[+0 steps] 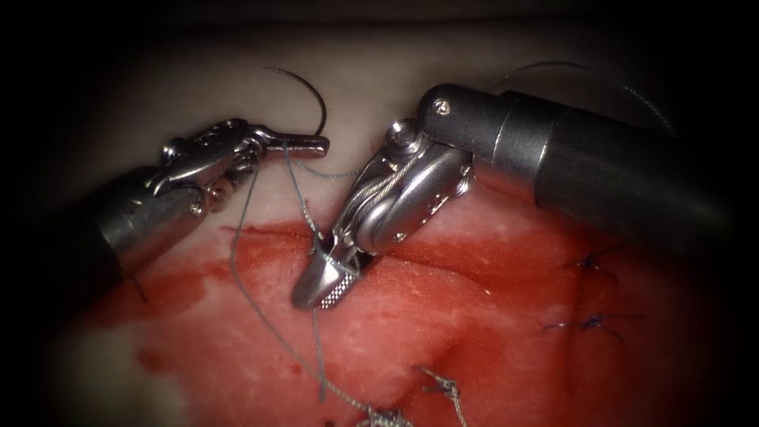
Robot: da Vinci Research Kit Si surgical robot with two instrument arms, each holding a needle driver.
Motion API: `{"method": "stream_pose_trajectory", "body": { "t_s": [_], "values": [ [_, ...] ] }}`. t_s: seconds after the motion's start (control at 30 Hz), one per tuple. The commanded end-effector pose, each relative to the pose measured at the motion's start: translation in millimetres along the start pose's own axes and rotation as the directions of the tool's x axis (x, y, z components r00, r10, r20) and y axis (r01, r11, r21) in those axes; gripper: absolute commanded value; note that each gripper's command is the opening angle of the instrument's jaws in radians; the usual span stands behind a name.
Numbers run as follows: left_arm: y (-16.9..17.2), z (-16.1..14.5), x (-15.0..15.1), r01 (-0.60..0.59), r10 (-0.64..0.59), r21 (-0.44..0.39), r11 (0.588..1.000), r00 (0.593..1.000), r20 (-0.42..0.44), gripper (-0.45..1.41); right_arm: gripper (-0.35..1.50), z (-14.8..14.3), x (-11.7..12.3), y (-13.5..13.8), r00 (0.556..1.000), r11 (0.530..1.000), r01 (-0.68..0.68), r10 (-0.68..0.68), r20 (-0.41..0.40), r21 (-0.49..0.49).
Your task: Wound Closure
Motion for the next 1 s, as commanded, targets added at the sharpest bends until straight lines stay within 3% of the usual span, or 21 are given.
{"method": "stream_pose_trajectory", "body": {
  "t_s": [0.03, 0.5, 1.0],
  "values": [
    [-0.2, 0.4, 1.5, -0.008, 0.008, -0.003, 1.0, 1.0, -0.004, -0.45, 0.41, -0.9, -0.5, 1.2, 1.0, 1.0, -0.001, 0.001, 0.004, 0.002],
    [0.0, 0.3, 1.1, -0.009, 0.009, -0.023, 1.0, 1.0, 0.014, -0.45, 0.51, -0.2, -0.1, 0.8, 0.998, 0.998, -0.063, 0.063, -0.02, 0.028],
    [0.4, -0.5, 1.1, -0.003, 0.004, -0.042, 0.999, 1.0, 0.03, -0.45, 0.17, 0.6, -0.2, 1.3, 0.996, 0.996, -0.083, 0.084, -0.034, 0.013]
  ]
}}
